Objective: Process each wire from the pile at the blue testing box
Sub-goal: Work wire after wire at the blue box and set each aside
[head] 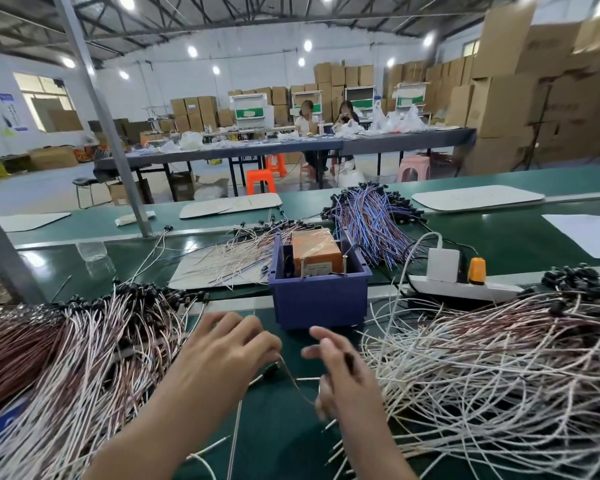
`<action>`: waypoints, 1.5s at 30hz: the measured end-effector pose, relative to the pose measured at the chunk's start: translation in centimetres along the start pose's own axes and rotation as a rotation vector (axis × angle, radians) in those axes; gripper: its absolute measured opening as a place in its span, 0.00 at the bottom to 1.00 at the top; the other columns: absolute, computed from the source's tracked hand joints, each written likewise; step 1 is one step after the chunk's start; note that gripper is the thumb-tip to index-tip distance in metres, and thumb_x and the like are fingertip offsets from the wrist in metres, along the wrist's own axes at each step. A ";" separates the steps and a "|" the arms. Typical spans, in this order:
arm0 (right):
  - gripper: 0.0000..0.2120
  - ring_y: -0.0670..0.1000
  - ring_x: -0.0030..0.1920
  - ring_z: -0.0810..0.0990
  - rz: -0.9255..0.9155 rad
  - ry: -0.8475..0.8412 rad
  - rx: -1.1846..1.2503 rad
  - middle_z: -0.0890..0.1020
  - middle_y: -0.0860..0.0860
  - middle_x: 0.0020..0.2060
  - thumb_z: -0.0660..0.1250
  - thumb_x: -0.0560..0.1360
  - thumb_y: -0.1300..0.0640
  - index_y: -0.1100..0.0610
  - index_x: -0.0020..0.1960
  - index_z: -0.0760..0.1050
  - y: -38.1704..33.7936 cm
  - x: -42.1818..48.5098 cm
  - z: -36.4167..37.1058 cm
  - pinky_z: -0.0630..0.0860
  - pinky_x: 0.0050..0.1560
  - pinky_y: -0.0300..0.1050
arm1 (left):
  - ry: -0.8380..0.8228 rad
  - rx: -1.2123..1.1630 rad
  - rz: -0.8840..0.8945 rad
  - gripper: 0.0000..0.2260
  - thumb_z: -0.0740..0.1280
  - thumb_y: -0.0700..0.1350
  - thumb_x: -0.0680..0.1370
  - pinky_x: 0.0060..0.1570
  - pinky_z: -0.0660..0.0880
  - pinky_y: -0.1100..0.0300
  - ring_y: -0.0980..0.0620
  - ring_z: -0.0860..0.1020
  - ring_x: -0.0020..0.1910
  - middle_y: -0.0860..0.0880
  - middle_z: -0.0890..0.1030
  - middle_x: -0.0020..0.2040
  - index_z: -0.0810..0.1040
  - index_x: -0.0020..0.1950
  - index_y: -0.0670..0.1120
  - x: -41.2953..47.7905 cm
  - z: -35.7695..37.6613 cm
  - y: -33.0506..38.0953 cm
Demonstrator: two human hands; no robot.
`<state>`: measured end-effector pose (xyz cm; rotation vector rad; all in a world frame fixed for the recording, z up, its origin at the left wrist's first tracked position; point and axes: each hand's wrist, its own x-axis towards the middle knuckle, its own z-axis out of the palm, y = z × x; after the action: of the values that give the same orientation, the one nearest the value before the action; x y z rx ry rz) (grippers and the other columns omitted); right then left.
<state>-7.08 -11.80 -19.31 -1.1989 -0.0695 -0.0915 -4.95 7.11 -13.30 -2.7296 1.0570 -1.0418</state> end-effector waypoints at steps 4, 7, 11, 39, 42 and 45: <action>0.10 0.45 0.23 0.67 -0.089 -0.147 -0.206 0.83 0.47 0.33 0.63 0.78 0.41 0.39 0.52 0.81 0.9 -0.6 1.1 0.66 0.24 0.38 | 0.021 0.016 0.198 0.07 0.67 0.46 0.77 0.66 0.67 0.48 0.51 0.79 0.53 0.57 0.79 0.46 0.81 0.53 0.53 2.0 0.3 1.1; 0.10 0.45 0.27 0.67 -0.160 -0.010 -0.250 0.79 0.50 0.30 0.63 0.76 0.42 0.36 0.52 0.81 0.6 -0.7 0.9 0.63 0.30 0.38 | 0.118 0.003 0.030 0.12 0.75 0.46 0.75 0.70 0.66 0.45 0.48 0.77 0.64 0.52 0.81 0.56 0.82 0.58 0.50 1.9 1.0 2.1; 0.10 0.45 0.26 0.66 -0.132 0.064 -0.176 0.78 0.51 0.27 0.62 0.76 0.42 0.35 0.54 0.81 0.6 -0.7 0.6 0.65 0.29 0.35 | 0.345 -0.510 -0.581 0.04 0.62 0.50 0.83 0.58 0.68 0.66 0.61 0.75 0.54 0.62 0.77 0.53 0.73 0.54 0.61 0.4 1.2 5.5; 0.07 0.43 0.29 0.69 -0.251 0.255 -0.308 0.74 0.46 0.29 0.66 0.80 0.46 0.44 0.45 0.80 -1.3 2.1 -1.2 0.67 0.30 0.33 | 0.468 -1.818 -1.168 0.15 0.62 0.51 0.82 0.36 0.79 0.57 0.50 0.79 0.32 0.49 0.74 0.31 0.79 0.39 0.48 3.6 6.7 4.6; 0.08 0.44 0.25 0.63 -0.091 0.227 -0.122 0.71 0.48 0.30 0.66 0.80 0.49 0.45 0.45 0.83 -1.2 2.7 -1.5 0.62 0.24 0.35 | 0.447 -1.721 -1.179 0.11 0.61 0.48 0.84 0.37 0.76 0.54 0.51 0.78 0.31 0.49 0.72 0.31 0.75 0.45 0.45 3.5 7.4 4.9; 0.12 0.45 0.24 0.59 -0.021 0.161 -0.032 0.68 0.48 0.29 0.65 0.77 0.44 0.47 0.46 0.85 -1.3 3.0 -1.8 0.56 0.23 0.36 | 0.438 -1.681 -1.199 0.12 0.61 0.47 0.84 0.34 0.75 0.56 0.51 0.74 0.29 0.49 0.69 0.31 0.74 0.42 0.44 3.4 7.7 4.9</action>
<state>-4.26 -13.99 -18.47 -1.2195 0.0605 -0.2079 -1.40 -0.26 -18.56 -5.0065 -0.2819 -0.8768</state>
